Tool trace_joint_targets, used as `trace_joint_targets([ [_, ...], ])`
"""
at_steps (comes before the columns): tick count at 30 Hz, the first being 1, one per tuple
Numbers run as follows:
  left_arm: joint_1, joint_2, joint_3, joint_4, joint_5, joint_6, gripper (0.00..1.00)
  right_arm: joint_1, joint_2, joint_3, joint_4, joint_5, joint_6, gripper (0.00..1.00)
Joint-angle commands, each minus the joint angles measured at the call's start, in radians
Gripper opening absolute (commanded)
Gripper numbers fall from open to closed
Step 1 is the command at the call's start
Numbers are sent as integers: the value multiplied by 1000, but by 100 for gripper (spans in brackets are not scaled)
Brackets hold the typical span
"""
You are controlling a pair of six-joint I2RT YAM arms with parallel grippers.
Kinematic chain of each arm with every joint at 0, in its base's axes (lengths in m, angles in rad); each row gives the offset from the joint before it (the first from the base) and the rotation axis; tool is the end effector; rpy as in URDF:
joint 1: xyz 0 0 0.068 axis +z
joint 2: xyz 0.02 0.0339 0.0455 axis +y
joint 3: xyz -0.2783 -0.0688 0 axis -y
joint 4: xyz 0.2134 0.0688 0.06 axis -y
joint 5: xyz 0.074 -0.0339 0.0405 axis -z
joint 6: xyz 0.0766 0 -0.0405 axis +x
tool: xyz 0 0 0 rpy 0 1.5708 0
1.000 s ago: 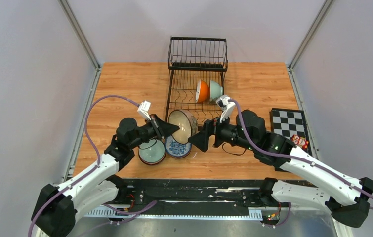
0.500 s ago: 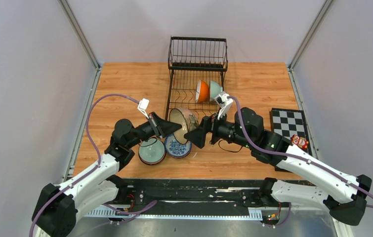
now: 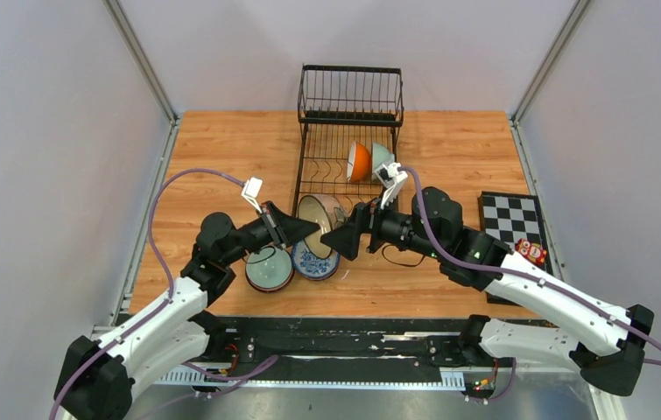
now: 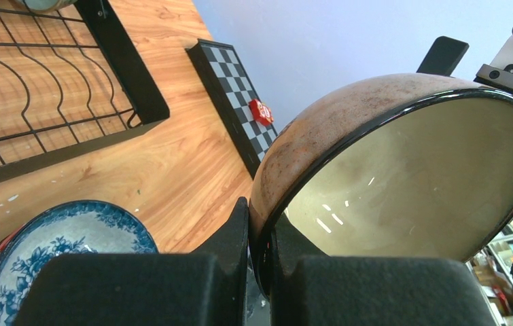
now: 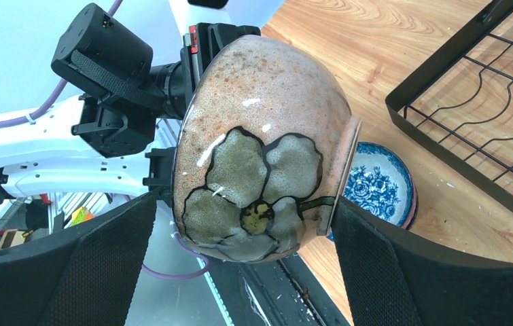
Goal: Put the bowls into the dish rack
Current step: Place the bowl in the dish rack.
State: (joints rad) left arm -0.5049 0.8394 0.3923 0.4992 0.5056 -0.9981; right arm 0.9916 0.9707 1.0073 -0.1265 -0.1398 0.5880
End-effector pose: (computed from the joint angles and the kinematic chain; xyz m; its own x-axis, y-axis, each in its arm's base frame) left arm 0.1512 -0.1260 0.2898 -0.6868 -0.4606 -0.5624 0.4970 0.2670 -0.8256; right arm 0.1132 0.1926 0.3975 -0.5427 0.1737 -0.8218 -0.7255 0.3960 0.5629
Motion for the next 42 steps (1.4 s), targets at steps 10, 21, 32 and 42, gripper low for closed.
trace_joint_targets([
  [10, 11, -54, 35, 31, -45, 27, 0, 16, 20, 51, 45, 0, 32, 95],
  [21, 11, -46, 44, 40, -39, 19, 0, 22, 23, 54, 54, -4, 31, 90],
  [32, 11, -34, 53, 39, -16, 15, 0, 26, 30, 52, 44, 27, 10, 3],
  [42, 11, -31, 60, -42, -23, 36, 38, 25, 12, 84, 9, 91, -10, 2],
])
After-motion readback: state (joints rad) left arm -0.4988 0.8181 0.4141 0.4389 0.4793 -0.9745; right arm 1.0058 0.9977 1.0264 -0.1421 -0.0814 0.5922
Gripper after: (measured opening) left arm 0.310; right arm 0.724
